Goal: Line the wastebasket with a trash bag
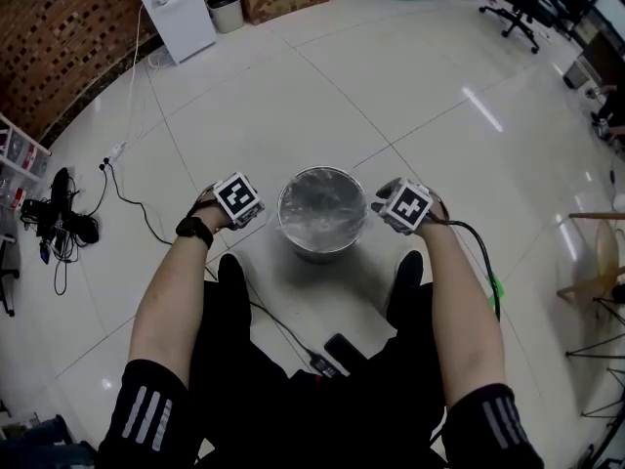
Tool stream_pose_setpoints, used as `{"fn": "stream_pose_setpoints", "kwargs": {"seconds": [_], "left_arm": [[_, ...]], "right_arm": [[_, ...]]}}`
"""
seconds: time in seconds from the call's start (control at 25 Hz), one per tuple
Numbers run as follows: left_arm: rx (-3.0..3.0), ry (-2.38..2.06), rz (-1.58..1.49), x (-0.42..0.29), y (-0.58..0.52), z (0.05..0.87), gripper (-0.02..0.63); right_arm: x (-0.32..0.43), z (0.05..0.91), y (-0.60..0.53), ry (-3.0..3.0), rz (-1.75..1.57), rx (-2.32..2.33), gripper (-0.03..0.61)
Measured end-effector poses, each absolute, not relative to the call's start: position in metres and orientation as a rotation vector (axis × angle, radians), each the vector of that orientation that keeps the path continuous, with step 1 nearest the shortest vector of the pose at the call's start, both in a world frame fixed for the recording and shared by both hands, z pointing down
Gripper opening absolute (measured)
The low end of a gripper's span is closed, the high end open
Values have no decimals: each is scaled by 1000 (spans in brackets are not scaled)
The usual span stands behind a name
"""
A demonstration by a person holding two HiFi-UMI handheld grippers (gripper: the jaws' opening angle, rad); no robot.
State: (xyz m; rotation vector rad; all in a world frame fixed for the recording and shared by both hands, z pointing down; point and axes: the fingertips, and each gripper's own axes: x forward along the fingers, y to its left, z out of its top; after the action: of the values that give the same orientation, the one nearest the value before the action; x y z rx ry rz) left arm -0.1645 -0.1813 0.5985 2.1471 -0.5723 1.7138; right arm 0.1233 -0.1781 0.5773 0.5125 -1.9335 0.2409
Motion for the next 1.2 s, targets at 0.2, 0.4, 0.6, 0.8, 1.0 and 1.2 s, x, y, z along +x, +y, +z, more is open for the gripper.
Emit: {"fn": "stream_pose_setpoints", "kwargs": {"seconds": [0.2, 0.4, 0.6, 0.8, 1.0, 1.2], "left_arm": [[2274, -453, 1855, -145, -148, 599, 146], [2369, -437, 1834, -122, -129, 601, 146], [2416, -390, 1871, -104, -122, 616, 146], [2396, -342, 1892, -99, -122, 633, 146], [2387, -281, 1939, -96, -117, 645, 99], [2396, -268, 1924, -93, -112, 639, 55]], "right_arm": [[112, 586, -135, -1957, 285, 378, 129], [109, 610, -111, -1925, 254, 294, 137], [110, 637, -106, -1859, 240, 269, 146], [106, 639, -120, -1848, 211, 296, 120], [107, 641, -107, -1839, 272, 227, 13], [112, 643, -82, -1813, 348, 145, 9]]}}
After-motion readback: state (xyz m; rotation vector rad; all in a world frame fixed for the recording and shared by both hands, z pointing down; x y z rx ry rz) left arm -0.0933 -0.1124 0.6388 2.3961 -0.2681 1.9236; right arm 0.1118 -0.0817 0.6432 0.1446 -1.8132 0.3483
